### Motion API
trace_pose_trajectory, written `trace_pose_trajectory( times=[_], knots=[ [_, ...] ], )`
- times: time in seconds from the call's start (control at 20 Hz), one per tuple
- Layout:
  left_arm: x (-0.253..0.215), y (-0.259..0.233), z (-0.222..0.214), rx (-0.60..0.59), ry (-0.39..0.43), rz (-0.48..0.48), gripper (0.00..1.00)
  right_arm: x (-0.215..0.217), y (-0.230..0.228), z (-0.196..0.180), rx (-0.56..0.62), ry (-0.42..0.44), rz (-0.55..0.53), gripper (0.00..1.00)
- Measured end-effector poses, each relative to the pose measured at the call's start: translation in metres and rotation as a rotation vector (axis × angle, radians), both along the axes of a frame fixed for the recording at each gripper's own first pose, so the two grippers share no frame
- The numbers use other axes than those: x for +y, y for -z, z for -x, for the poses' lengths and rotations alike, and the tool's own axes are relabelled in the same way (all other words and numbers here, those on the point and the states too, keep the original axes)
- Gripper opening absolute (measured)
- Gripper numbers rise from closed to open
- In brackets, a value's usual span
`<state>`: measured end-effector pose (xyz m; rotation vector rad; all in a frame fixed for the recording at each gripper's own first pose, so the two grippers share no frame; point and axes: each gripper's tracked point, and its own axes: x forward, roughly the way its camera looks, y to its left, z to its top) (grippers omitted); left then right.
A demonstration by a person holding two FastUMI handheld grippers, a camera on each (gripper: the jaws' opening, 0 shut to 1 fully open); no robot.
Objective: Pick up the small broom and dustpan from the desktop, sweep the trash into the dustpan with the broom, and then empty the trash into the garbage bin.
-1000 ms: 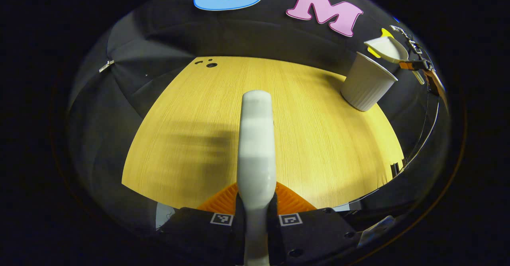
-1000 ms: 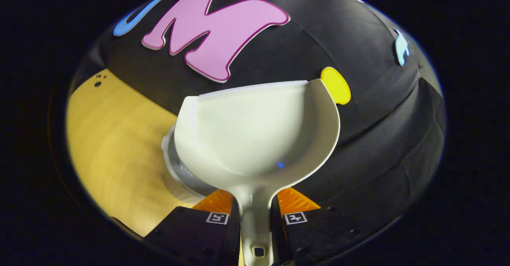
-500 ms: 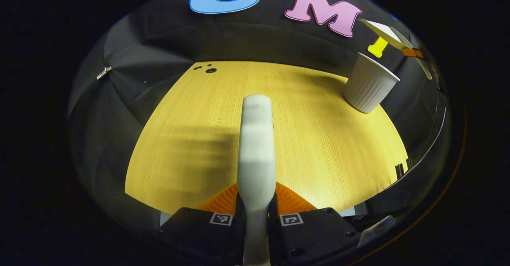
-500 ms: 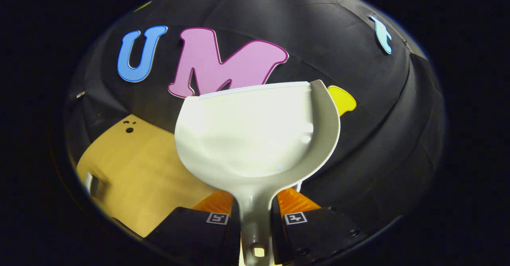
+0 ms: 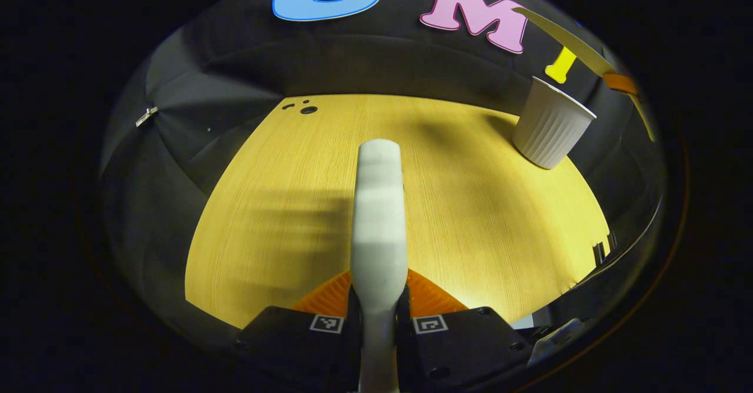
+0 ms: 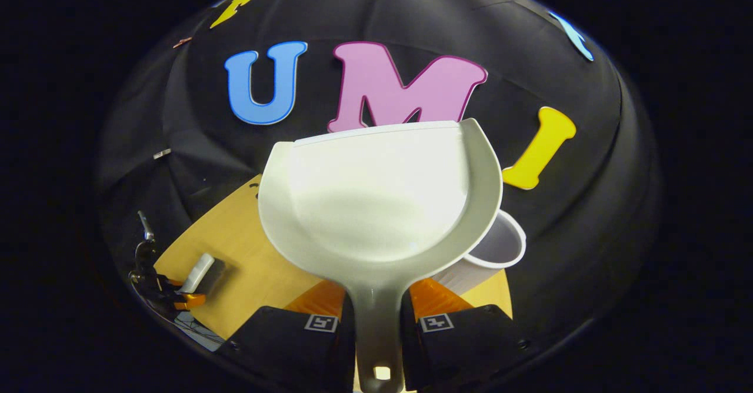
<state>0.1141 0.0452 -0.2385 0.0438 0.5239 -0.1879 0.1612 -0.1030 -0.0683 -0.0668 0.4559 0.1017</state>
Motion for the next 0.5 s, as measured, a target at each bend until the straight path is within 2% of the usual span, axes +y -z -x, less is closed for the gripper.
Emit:
trace_pose_trajectory(
  times=[0.1, 0.15, 0.2, 0.3, 0.35, 0.5],
  knots=[
    [-0.002, 0.003, -0.006, 0.005, 0.001, -0.005, 0.27, 0.001, 0.005, 0.003, 0.048, -0.036, -0.007, 0.36],
    [-0.003, 0.005, -0.010, 0.010, 0.000, -0.007, 0.28, 0.000, 0.009, 0.004, 0.072, -0.048, -0.005, 0.39],
    [-0.004, 0.008, -0.012, 0.016, -0.003, -0.010, 0.29, 0.002, 0.015, 0.005, 0.097, -0.059, -0.006, 0.36],
    [-0.005, 0.013, -0.020, 0.029, -0.008, -0.016, 0.28, 0.005, 0.034, 0.006, 0.151, -0.074, -0.026, 0.39],
    [-0.006, 0.016, -0.023, 0.037, -0.011, -0.021, 0.28, 0.003, 0.042, 0.005, 0.177, -0.079, -0.036, 0.36],
    [-0.008, 0.025, -0.036, 0.062, -0.017, -0.043, 0.28, -0.006, 0.074, 0.005, 0.258, -0.085, -0.049, 0.35]
  ],
)
